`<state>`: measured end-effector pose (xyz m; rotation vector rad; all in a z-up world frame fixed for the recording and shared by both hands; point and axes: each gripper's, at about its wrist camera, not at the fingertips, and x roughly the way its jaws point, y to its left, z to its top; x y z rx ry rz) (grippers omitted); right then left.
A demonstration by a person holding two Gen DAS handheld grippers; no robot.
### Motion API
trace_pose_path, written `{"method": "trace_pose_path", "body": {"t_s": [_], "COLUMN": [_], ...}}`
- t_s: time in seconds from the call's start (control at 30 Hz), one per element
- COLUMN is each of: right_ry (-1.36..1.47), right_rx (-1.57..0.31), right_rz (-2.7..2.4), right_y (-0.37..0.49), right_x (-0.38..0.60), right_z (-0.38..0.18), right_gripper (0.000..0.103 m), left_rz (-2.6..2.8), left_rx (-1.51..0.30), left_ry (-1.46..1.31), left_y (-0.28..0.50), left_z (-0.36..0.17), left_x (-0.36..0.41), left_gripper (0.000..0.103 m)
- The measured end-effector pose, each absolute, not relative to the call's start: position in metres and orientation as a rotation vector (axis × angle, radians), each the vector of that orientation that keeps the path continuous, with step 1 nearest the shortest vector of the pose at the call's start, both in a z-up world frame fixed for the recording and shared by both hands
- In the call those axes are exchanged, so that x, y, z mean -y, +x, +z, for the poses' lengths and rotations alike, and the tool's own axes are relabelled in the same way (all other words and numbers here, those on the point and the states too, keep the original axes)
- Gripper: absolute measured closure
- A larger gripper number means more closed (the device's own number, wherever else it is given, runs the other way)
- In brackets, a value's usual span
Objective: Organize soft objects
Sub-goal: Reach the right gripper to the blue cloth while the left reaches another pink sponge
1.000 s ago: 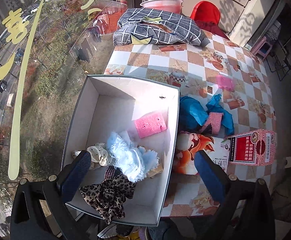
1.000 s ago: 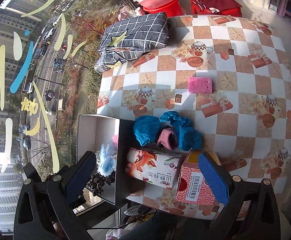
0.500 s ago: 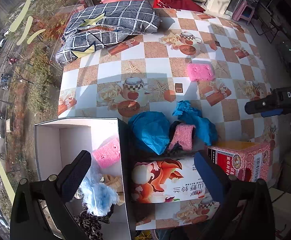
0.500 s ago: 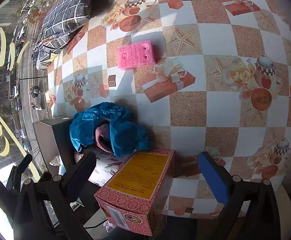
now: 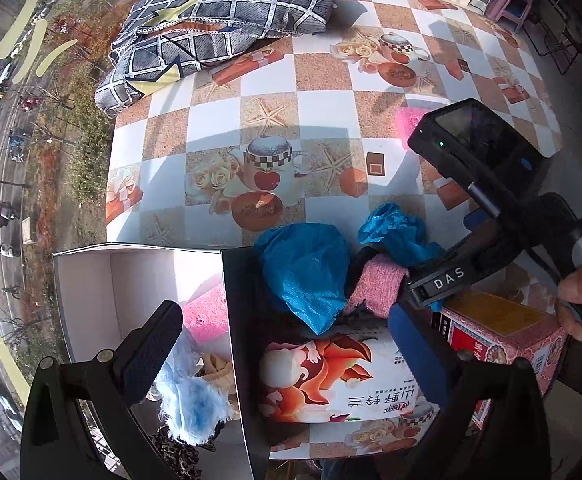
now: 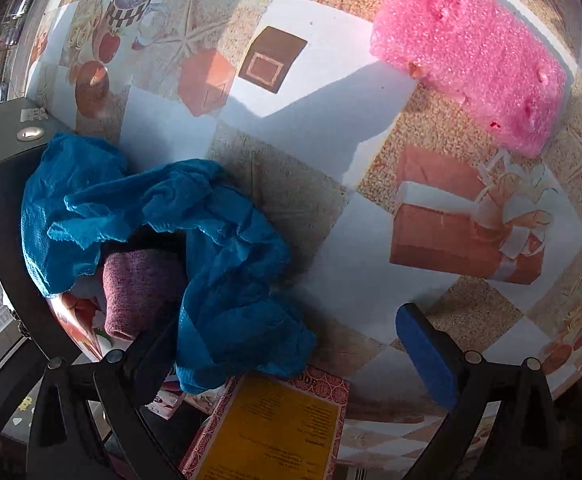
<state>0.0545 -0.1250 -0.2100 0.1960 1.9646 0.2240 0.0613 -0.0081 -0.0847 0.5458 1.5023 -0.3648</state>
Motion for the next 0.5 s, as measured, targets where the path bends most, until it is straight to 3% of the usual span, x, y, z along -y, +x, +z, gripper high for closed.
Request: {"method": "trace_pose_path", "body": {"t_s": [0.17,0.5], "right_ry": [-0.059,0.511], "right_rx": [-1.956,-1.806], "right_rz": [0.051,-0.468], "right_y": [0.041,-0.057], "right_x": [0.144,0.327], "right_z": [-0.219,-0.215], "right_gripper": [0.0,0.0], "left_rz": [-0.39,-0.461], "left_rx": [-1.54,-1.557], "left_ry": [0.627,0.665], "left_y": [0.068,0.075], "left_z": [-0.116,-0.137], "left_x": [0.035,0.081], "left_gripper": [0.0,0.0]}}
